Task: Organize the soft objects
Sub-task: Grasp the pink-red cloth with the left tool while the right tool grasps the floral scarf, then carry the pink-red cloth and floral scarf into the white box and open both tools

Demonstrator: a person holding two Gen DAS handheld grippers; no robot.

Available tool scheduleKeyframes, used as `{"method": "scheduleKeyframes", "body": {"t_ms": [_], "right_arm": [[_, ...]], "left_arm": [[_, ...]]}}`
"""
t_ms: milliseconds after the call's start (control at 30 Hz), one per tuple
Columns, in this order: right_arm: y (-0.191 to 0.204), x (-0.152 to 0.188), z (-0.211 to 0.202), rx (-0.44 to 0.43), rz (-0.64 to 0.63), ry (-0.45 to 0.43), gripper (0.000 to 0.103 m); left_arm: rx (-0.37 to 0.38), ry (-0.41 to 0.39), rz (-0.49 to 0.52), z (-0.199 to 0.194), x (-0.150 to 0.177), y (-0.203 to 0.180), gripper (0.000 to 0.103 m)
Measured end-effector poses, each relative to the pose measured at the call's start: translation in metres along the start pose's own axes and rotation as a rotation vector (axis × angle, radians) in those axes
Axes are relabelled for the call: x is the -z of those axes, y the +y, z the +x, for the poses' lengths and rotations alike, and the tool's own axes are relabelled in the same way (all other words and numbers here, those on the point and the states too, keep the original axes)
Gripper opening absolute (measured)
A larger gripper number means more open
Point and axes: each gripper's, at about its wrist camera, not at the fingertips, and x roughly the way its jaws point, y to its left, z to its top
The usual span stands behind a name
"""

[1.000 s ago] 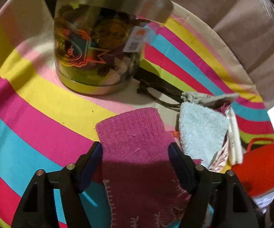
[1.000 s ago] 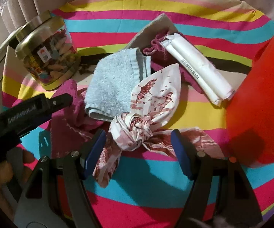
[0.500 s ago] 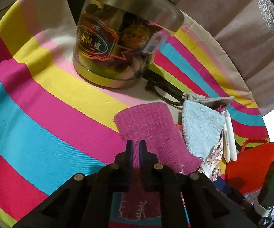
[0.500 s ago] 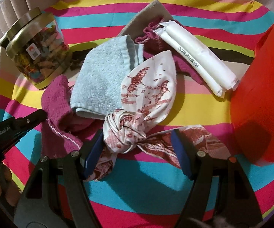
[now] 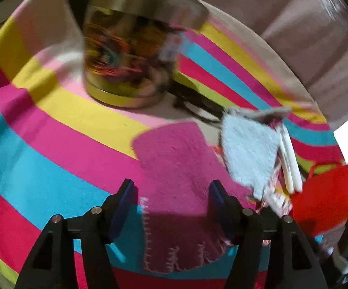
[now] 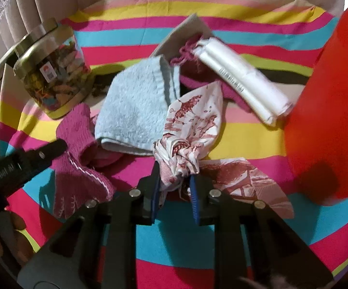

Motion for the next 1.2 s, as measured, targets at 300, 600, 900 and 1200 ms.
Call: {"method": "scheduleKeyframes", "body": {"t_ms": [300, 600, 900, 1200], "right_arm": [[-0.008, -0.003, -0.011, 0.019, 0.024, -0.055, 0.025], [-0.008, -0.001, -0.017, 0.022, 0.018, -0.075, 0.025], [-0.008, 0.006, -0.051, 0.045, 0.002, -0.14, 0.025], [-0.018, 0.015, -0.092, 0.033, 0.033, -0.185, 0.025]], "left_arm": [[-0.081, 0.072, 0.149, 0.007, 0.014, -0.023, 0.071], [-0.137, 0.084, 0.264, 0.004, 0.024, -0.035, 0.01], [-0.057, -0.049, 0.173, -0.038, 0.019, -0.023, 0.009], [0.044, -0.16, 0.172, -0.081, 0.022, -0.038, 0.009]]}}
